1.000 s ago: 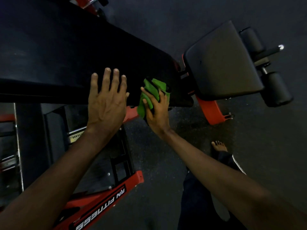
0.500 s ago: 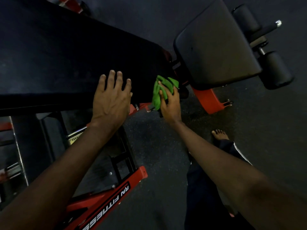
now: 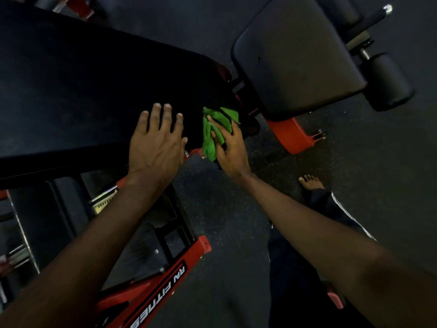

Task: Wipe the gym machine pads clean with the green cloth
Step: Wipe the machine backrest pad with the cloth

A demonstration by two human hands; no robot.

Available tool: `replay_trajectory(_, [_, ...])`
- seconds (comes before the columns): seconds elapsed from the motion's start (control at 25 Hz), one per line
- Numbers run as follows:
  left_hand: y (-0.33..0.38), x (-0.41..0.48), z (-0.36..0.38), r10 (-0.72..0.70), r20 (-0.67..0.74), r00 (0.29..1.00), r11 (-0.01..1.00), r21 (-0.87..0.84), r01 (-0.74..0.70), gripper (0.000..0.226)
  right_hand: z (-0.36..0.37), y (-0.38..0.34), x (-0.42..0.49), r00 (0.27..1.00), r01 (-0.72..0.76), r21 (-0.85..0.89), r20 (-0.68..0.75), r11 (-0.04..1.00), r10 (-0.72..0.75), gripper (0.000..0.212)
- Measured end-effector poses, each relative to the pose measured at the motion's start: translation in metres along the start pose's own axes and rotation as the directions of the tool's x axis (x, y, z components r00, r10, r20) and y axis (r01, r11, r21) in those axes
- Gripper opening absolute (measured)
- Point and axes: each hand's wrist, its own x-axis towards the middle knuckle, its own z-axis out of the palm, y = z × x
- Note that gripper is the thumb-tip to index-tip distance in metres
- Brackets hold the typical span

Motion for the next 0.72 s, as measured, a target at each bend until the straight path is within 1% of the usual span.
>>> replay_trajectory(0.08, [0.002,0.007,0.004,0.087,0.022,0.996,0.996,0.011,-0.088,0.06,-0.003,0.007,0.003,0.998,-0.053,0.059,-0.021,0.997,0.054,0.036])
replay_trajectory(0.16, [0.003,0.015,0.005,0.106,0.037,0.994,0.994,0.016,-0.107,0.06,-0.005,0.005,0.004,0.988,-0.129,0.128,-0.065,0.983,0.138,0.034])
replay_trajectory(0.24, [0.005,0.02,0.007,0.109,0.049,0.993,0.994,0.018,-0.11,0.061,0.0,-0.01,-0.003,0.977,-0.191,0.18,-0.065,0.965,0.205,0.034])
replay_trajectory(0.28, [0.005,0.022,0.008,0.11,0.042,0.993,0.994,0.022,-0.111,0.061,0.003,-0.019,-0.009,0.98,-0.185,0.17,-0.046,0.968,0.196,0.035])
replay_trajectory(0.32, [0.006,0.024,0.009,0.112,0.034,0.993,0.993,0.028,-0.113,0.061,0.007,-0.025,-0.017,0.988,-0.15,0.137,-0.016,0.979,0.154,0.036])
replay_trajectory(0.4, [0.009,0.027,0.01,0.12,0.035,0.992,0.992,0.045,-0.121,0.062,0.006,-0.016,-0.017,0.997,-0.076,0.063,0.031,0.995,0.074,0.04])
replay_trajectory(0.44, [0.01,0.028,0.009,0.12,0.043,0.992,0.991,0.049,-0.122,0.062,0.003,-0.005,-0.007,0.995,-0.094,0.043,0.031,0.995,0.093,0.041])
replay_trajectory(0.56, [0.01,0.029,0.01,0.137,0.056,0.989,0.989,0.049,-0.139,0.063,-0.014,0.026,0.023,0.959,-0.281,0.078,-0.006,0.956,0.283,0.041])
replay_trajectory(0.6, [0.01,0.03,0.011,0.142,0.061,0.988,0.988,0.047,-0.145,0.063,-0.017,0.03,0.029,0.948,-0.317,0.089,-0.011,0.944,0.319,0.04])
replay_trajectory(0.72, [0.013,0.03,0.008,0.126,0.071,0.99,0.99,0.056,-0.13,0.064,-0.01,0.011,0.014,0.902,-0.419,0.124,-0.058,0.9,0.428,0.038])
